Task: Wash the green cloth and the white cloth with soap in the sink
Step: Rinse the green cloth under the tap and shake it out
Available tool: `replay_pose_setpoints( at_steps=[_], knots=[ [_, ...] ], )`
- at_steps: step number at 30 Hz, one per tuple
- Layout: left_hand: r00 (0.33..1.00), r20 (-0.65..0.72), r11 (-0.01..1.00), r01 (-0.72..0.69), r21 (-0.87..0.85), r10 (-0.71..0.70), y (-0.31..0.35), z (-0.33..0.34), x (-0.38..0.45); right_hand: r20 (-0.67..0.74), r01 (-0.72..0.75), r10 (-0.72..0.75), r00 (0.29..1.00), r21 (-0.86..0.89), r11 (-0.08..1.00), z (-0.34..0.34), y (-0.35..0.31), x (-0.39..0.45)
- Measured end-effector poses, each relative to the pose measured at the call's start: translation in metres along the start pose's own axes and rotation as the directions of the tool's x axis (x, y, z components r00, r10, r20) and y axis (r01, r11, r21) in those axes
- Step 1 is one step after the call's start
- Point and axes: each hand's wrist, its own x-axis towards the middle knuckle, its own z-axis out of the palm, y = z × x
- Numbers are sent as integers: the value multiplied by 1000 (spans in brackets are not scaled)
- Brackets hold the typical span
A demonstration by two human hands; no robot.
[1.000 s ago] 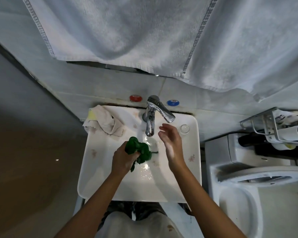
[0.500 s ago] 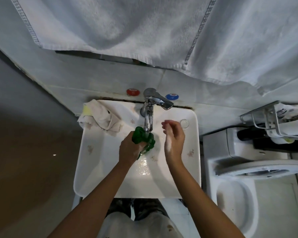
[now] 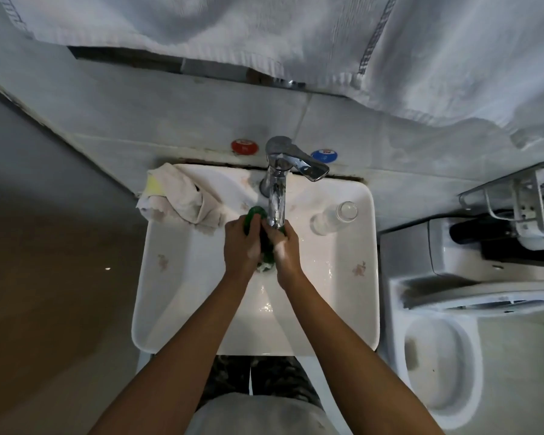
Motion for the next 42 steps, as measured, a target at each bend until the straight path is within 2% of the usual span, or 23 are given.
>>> replay_pose_setpoints(
  at_steps=[2, 5, 7, 9, 15, 18, 22, 27, 31, 34, 39, 40, 42],
  knots=[
    [997, -50, 985, -51, 164, 60, -1, -2, 1, -32, 32, -32, 999, -12, 999, 1, 1, 2],
    [985, -24, 941, -153, 302, 168, 1, -8, 2, -102, 131, -155, 983, -210, 969, -6, 1, 7],
    [979, 10, 925, -193, 327, 201, 2, -10, 3, -110, 168, -221, 969, -361, 917, -11, -1, 8],
    [981, 30, 945, -190, 265, 189, 4, -3, 2, -118, 166, -234, 965, -414, 895, -12, -3, 8],
    [995, -35, 989, -94, 114, 99, 12, 19, -9, -66, 137, -155, 986, -220, 966, -1, -6, 6],
    [998, -54, 989, -31, 144, 40, 12, 20, -8, 8, 124, -125, 992, -183, 975, -4, -3, 4],
    [996, -92, 976, 9, 217, 11, 12, 24, -8, -14, 101, -106, 994, -219, 971, -9, -2, 5],
    [998, -41, 999, 40, 9, -40, 11, 22, -8, -87, 109, -132, 987, -235, 966, -7, -3, 5],
    [998, 49, 998, 30, -55, -27, 10, 13, -7, -129, 149, -163, 978, -113, 982, -5, -10, 4],
    [992, 120, 982, 69, -175, -49, -1, 6, -11, -99, 136, -141, 985, -53, 989, -5, -11, 2],
    [986, 160, 943, 100, -317, -50, -9, 1, -20, -9, 86, -86, 996, 101, 991, -4, -14, -4],
    [984, 163, 940, 114, -322, -64, -7, 2, -20, 17, 85, -87, 996, 109, 990, -4, -14, -3],
    [986, 144, 941, 129, -312, -87, -2, 2, -20, 62, 133, -132, 989, -19, 991, -4, -14, 1]
  ],
)
